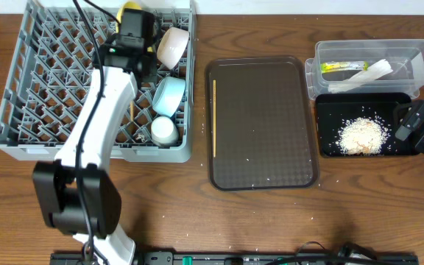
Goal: Sort waste into correct bins and load items into the dishwasher
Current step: 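Carry the chopstick with the left gripper into the dish rack, then release the chopstick in the rack and lift the left gripper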
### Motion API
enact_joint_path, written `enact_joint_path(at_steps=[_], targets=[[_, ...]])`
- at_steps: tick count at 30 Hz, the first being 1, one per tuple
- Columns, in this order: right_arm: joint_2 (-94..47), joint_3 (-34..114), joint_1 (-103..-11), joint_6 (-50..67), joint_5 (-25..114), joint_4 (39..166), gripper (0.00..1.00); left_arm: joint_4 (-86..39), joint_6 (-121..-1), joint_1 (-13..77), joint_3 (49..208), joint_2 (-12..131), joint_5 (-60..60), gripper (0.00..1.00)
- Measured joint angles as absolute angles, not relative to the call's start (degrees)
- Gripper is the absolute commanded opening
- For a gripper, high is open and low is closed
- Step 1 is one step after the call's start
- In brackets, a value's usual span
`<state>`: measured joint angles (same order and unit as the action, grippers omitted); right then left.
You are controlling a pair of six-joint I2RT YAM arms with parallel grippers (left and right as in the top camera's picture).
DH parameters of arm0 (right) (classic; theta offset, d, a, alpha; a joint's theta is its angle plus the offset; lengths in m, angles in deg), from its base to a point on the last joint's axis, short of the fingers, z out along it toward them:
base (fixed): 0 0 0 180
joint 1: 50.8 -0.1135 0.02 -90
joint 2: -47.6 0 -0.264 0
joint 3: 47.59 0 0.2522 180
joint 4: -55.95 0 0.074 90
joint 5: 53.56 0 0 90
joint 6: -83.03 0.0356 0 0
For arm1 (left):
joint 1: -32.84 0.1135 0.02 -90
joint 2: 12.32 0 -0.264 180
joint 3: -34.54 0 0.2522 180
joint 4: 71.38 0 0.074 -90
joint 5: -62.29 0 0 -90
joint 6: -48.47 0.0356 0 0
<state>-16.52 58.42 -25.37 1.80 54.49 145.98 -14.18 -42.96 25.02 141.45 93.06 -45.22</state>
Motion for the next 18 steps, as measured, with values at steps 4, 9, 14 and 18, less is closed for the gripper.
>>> enact_joint_path(at_steps=[4,9,14,18], targets=[[-16.5,58.4,-25.4,1.8,54.5,146.0,0.99,-15.1,-40.5,26.4,141.4,96.7,-45.4,0.08],[-16.5,58.4,-25.4,1.8,54.5,146.0,0.99,-16.0,-39.5,26.4,141.4,98.9,-43.5,0.22],[-16.5,58.4,-25.4,1.8,54.5,146.0,0.99,-17.1,-39.0,26.4,141.3,99.0,-42.6,0.35],[-16.5,58.4,-25.4,1.8,54.5,146.0,0.99,-17.1,-38.7,26.4,141.3,98.9,-42.4,0.35]])
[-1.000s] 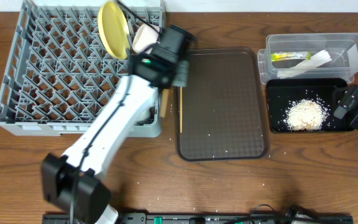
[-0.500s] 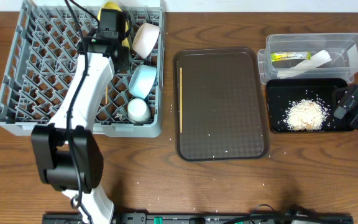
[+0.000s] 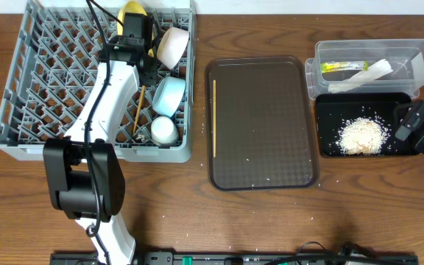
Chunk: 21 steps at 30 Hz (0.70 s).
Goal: Sort waste into correct bins and load items into the dishwasher
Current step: 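Release the chopstick in the rack and lift the left gripper, then move the left gripper to the second chopstick and grasp it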
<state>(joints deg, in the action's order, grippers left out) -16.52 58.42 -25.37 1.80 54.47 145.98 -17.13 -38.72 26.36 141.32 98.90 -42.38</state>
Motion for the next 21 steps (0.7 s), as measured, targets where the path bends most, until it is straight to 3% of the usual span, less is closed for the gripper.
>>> enact_joint_path(at_steps=[6,10,15,21], targets=[[-16.5,58.4,-25.4,1.8,54.5,146.0,0.99,-16.0,-41.3,25.5,141.3,95.2,-41.7,0.36],[-16.5,58.4,-25.4,1.8,54.5,146.0,0.99,-11.2,-49.3,22.5,141.3,88.7,-35.2,0.35],[-16.5,58.4,-25.4,1.8,54.5,146.0,0.99,-9.7,-58.6,14.5,141.1,86.5,-28.2,0.35],[-16.6,58.4,-25.4,1.8,54.5,146.0,0.99,-12.4,-62.8,4.1,138.6,91.5,-27.9,0.35]])
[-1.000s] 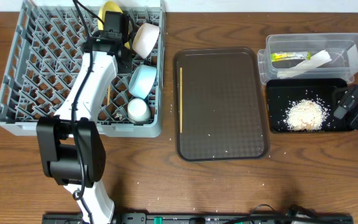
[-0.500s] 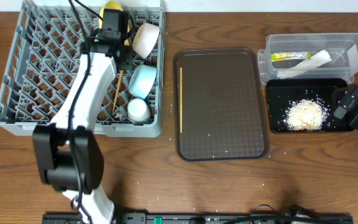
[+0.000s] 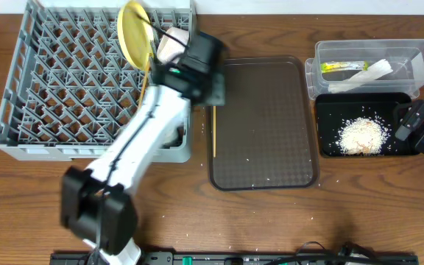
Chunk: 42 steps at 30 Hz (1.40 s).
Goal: Sort waste into correct bins and load items into the dishwasher
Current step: 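Move the left gripper to the second chopstick and grasp it, then carry the second chopstick with the left gripper into the dish rack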
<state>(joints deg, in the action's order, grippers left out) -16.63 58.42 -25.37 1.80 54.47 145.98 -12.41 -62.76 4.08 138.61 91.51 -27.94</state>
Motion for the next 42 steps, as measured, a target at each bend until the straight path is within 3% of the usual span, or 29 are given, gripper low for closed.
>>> enact_joint_path(at_steps=[6,17,42], targets=[[-16.7,58.4,-25.4,1.8,54.5,146.0,0.99,-14.6,-64.0,-1.6,138.4,98.5,-32.6,0.39],[-16.8,58.4,-25.4,1.8,54.5,146.0,0.99,-23.0,-64.3,-0.3,138.1,109.9,-35.9,0.46],[-16.8,58.4,-25.4,1.8,54.5,146.0,0.99,-25.1,-64.3,2.6,138.0,111.0,-35.6,0.47]])
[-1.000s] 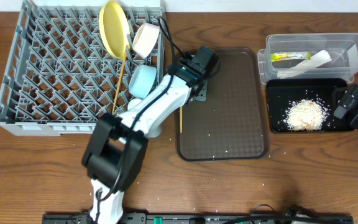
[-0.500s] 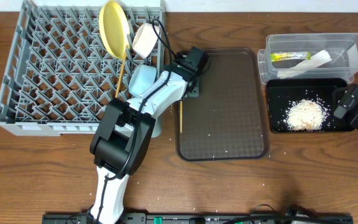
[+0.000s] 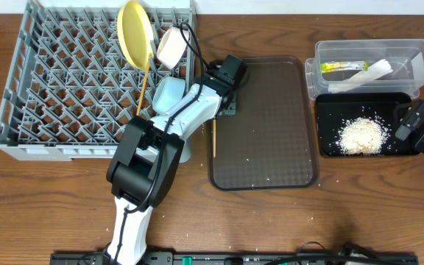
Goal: Sort waste into correct bins and load items into the dishwasher
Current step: 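Carry the second chopstick with the left gripper into the dish rack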
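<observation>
The grey dishwasher rack (image 3: 57, 88) on the left holds an upright yellow plate (image 3: 135, 33), a white cup (image 3: 171, 46), a light blue cup (image 3: 168, 94) and one wooden chopstick (image 3: 143, 87). A second chopstick (image 3: 214, 138) lies along the left edge of the brown tray (image 3: 271, 121). My left gripper (image 3: 227, 103) points down over that chopstick's far end, which it hides. Whether its fingers are open cannot be told. My right gripper (image 3: 417, 124) rests at the right edge of the black bin (image 3: 328, 143), its fingers unclear.
The black bin holds a heap of rice (image 3: 362, 135). Behind it a clear container (image 3: 322, 53) holds white plastic cutlery and a green packet. Crumbs lie scattered on the tray and the wooden table (image 3: 344, 221). My left arm crosses the rack's near right corner.
My left gripper was over the tray's far left corner beside the rack. Now it sits a little farther right and lower, over the top end of the tray's chopstick. The right arm is unchanged.
My left gripper was at the back of the rack beside the yellow plate. A chopstick then showed lying in the rack near the cups. Afterwards the gripper was over the tray's left edge, the chopstick left in the rack. Now it is above the second chopstick.
</observation>
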### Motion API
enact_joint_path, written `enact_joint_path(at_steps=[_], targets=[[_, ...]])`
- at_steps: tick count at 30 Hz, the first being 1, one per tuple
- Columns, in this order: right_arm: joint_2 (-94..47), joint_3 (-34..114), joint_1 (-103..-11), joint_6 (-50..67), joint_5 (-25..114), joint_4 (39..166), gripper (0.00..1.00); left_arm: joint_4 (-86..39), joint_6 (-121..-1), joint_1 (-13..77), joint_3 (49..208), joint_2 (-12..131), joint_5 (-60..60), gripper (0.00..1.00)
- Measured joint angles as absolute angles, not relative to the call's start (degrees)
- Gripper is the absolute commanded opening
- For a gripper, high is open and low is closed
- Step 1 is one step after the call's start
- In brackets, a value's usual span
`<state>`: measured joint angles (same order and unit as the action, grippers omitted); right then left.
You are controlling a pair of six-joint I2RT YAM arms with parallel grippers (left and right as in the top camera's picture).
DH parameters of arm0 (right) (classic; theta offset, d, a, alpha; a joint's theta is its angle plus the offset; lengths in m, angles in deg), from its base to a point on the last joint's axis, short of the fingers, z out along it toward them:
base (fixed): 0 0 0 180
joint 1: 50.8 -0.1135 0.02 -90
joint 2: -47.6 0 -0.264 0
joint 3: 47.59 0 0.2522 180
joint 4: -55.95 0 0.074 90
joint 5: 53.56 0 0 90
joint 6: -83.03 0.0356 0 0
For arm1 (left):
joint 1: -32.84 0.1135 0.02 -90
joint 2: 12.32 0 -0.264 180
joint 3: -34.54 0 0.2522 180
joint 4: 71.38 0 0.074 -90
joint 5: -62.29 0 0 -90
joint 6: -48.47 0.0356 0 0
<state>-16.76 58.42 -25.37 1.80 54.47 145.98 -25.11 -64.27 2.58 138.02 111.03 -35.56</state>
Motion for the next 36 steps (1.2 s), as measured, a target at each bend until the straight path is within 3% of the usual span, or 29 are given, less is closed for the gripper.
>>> enact_joint_path(at_steps=[24,29,31,32,36], targets=[[-16.8,58.4,-25.4,1.8,54.5,146.0,0.99,-28.5,-64.3,1.9,134.8,111.0,-34.1,0.45],[-16.8,58.4,-25.4,1.8,54.5,146.0,0.99,-31.0,-64.6,0.2,133.6,110.9,-34.7,0.32],[-16.8,58.4,-25.4,1.8,54.5,146.0,0.99,-32.3,-64.6,-0.7,132.9,110.8,-35.3,0.21],[-16.8,58.4,-25.4,1.8,54.5,146.0,0.99,-32.6,-64.6,-1.1,132.7,110.7,-35.4,0.1],[-16.8,58.4,-25.4,1.8,54.5,146.0,0.99,-33.0,-64.9,-2.6,132.4,110.6,-35.5,0.07]])
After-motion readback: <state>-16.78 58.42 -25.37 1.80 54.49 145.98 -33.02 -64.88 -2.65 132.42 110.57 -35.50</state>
